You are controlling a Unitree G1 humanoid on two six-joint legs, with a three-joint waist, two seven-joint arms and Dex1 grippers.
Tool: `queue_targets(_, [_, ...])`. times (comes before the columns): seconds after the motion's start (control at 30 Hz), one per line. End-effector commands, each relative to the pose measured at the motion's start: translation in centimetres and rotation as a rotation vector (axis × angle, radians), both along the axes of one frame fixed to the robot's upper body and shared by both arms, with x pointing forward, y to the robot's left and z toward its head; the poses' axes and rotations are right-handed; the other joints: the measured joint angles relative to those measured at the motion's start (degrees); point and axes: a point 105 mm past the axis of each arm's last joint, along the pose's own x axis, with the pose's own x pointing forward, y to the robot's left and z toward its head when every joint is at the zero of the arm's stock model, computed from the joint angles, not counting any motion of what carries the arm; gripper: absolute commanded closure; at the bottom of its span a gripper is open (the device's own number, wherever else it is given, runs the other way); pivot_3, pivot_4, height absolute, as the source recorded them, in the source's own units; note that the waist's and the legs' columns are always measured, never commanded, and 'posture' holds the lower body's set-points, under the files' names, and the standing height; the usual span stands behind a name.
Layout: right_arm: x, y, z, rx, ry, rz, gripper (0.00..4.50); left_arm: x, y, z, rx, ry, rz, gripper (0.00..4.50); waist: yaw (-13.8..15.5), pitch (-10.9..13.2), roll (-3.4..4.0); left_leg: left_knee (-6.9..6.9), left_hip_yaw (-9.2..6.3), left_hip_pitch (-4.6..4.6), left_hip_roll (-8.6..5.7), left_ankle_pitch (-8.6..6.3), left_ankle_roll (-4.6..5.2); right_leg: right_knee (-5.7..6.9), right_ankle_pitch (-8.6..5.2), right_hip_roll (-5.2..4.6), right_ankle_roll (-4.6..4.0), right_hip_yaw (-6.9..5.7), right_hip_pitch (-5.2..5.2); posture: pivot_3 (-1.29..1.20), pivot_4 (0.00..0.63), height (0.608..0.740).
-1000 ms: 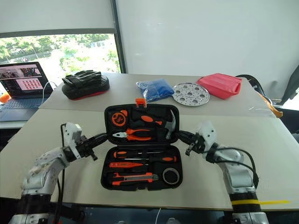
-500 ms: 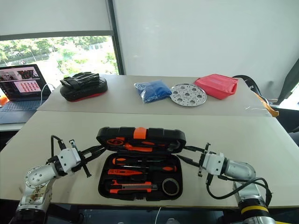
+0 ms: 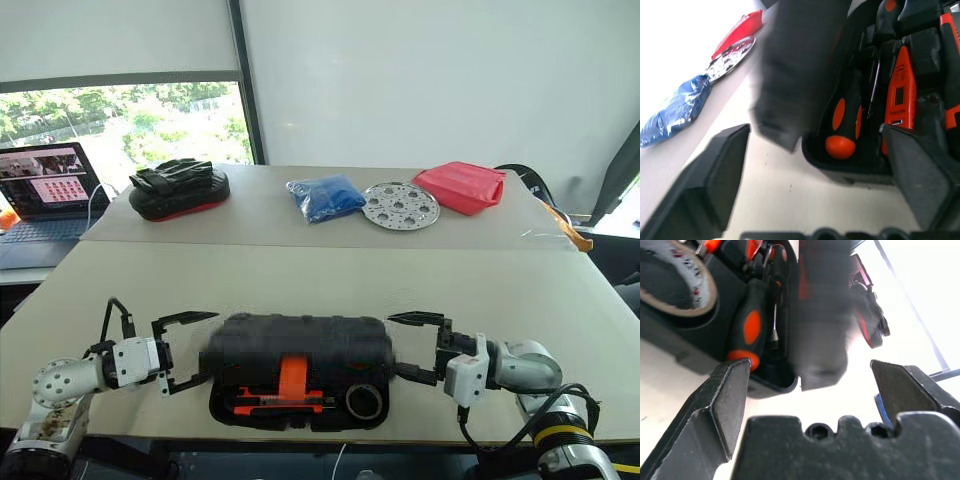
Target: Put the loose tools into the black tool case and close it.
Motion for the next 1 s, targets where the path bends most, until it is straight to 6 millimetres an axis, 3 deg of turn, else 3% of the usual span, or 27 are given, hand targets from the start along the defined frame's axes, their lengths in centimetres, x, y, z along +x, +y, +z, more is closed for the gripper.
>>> queue_targets(0.03, [-1.2,-1.3,-1.2,-0.047,0.114,-0.015,0.00,0.1,3.1,1.3,-0.042,0.068,0.102,0.07,0.3,0.0,-0.02,0.01,-0.01,-0.01,0.00,0.00,0.00,0.00,-0.01,0.00,-0.01,-0.03,-0.02,0.00,0.150,0.740])
queue_targets(0.13, [-2.2,-1.7,-1.9,-0.042,0.253,-0.021,0.70,-0.4,3.8,0.3,-0.026,0.149,0.111,0.00,0.4,0.0,0.03,0.02,-0.01,0.00,0.01,0.00,0.00,0.06,-0.04,-0.03,-0.02,-0.06,-0.01,0.00,0.150,0.740])
queue_targets(0.37, [-3.8,-0.5,-2.3,-0.033,0.486,-0.006,3.02,-2.4,0.9,-1.2,-0.028,0.260,-0.013,1.99,0.1,0.0,0.03,0.01,-0.02,0.03,0.10,0.00,0.00,0.13,-0.08,0.02,-0.09,-0.03,-0.04,0.00,0.150,0.740])
queue_targets(0.5, [-3.2,0.9,-1.7,0.000,0.479,-0.015,4.38,-2.9,-0.5,-2.1,0.005,0.315,-0.041,3.32,0.3,0.0,0.03,0.04,0.02,0.02,0.05,0.00,0.00,0.17,-0.08,0.05,-0.09,-0.04,-0.06,0.00,0.150,0.740])
queue_targets(0.6, [-1.9,2.1,-1.3,0.026,0.465,-0.056,4.50,-2.5,-1.8,-2.2,-0.002,0.350,-0.038,4.16,0.4,0.0,0.03,0.08,0.01,-0.02,-0.04,0.00,0.00,0.16,-0.09,0.09,-0.07,-0.06,-0.08,0.00,0.150,0.740])
queue_targets(0.83, [3.1,3.9,0.5,0.116,0.429,-0.198,4.50,-0.6,-5.0,-0.9,-0.158,0.363,-0.004,4.16,0.2,0.0,0.04,0.15,0.01,-0.09,-0.06,0.02,-0.01,0.23,-0.08,0.15,-0.08,-0.05,-0.19,0.00,0.150,0.740])
queue_targets(1.0, [7.4,3.8,1.1,0.135,0.442,-0.405,4.50,1.6,-5.7,-0.6,-0.199,0.344,0.094,4.16,0.5,0.0,0.05,0.24,-0.07,-0.37,-0.11,0.04,0.00,0.23,-0.06,0.15,-0.06,-0.10,-0.35,0.00,0.150,0.740])
